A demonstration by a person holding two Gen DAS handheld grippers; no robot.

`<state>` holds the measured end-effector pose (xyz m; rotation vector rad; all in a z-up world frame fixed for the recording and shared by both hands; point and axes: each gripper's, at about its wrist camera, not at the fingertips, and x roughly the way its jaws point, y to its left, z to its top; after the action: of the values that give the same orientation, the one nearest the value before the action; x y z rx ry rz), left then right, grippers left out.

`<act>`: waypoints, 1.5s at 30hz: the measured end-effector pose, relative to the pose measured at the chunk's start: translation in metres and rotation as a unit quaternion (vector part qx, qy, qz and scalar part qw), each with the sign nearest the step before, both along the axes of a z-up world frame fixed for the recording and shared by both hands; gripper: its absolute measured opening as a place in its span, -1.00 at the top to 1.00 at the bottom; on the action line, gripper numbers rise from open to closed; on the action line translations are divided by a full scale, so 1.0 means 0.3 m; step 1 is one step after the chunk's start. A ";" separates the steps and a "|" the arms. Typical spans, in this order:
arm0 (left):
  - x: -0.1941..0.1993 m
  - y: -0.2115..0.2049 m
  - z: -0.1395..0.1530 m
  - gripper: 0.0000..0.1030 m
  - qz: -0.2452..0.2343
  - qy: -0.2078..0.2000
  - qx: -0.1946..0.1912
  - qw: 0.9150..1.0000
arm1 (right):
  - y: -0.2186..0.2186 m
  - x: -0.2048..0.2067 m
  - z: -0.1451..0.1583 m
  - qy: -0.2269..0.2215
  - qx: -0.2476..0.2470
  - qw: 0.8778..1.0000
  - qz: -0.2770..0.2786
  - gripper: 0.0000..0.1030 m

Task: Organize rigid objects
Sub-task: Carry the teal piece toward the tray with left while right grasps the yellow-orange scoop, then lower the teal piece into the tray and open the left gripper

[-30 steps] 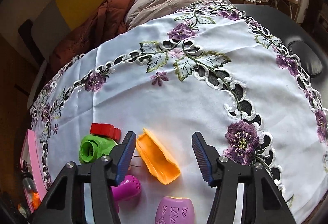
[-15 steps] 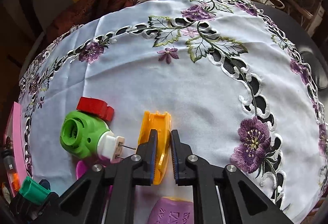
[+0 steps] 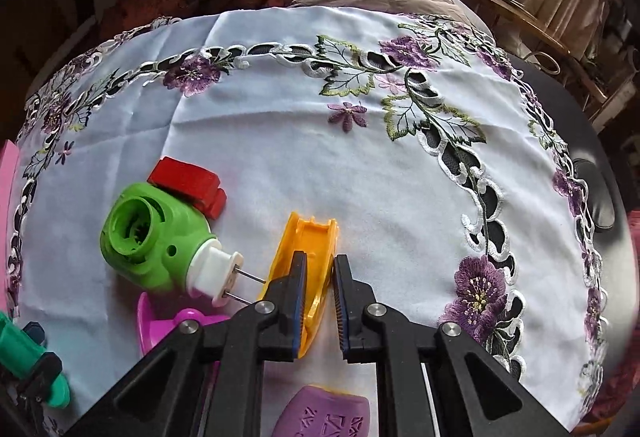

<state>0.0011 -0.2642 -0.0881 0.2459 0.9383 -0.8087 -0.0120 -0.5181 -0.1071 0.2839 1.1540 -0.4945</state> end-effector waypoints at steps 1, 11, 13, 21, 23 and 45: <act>-0.002 0.006 0.011 0.42 0.000 -0.001 -0.005 1.000 | 0.005 0.001 0.000 0.002 -0.004 1.000 0.003 0.74; 0.076 0.173 0.155 0.42 0.065 -0.004 -0.058 0.996 | 0.032 0.005 0.002 0.006 -0.030 0.999 0.017 0.74; 0.124 0.225 0.165 0.42 0.092 0.002 -0.063 0.994 | 0.034 0.005 0.002 0.006 -0.032 0.999 0.018 0.74; 0.333 0.437 0.145 0.42 0.197 0.032 -0.068 0.978 | 0.034 0.004 0.003 0.007 -0.035 0.999 0.022 0.74; 0.367 0.468 0.137 0.42 0.211 0.036 -0.068 0.974 | 0.035 0.003 0.002 0.007 -0.036 0.999 0.023 0.74; 0.656 0.526 0.074 0.28 0.267 0.027 -0.001 0.963 | 0.039 0.000 0.001 0.009 -0.043 0.999 0.027 0.74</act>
<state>0.1980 -0.1064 -0.0658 -0.0360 0.9937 -0.3188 -0.0121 -0.5063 -0.1068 0.1735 1.1507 -0.4987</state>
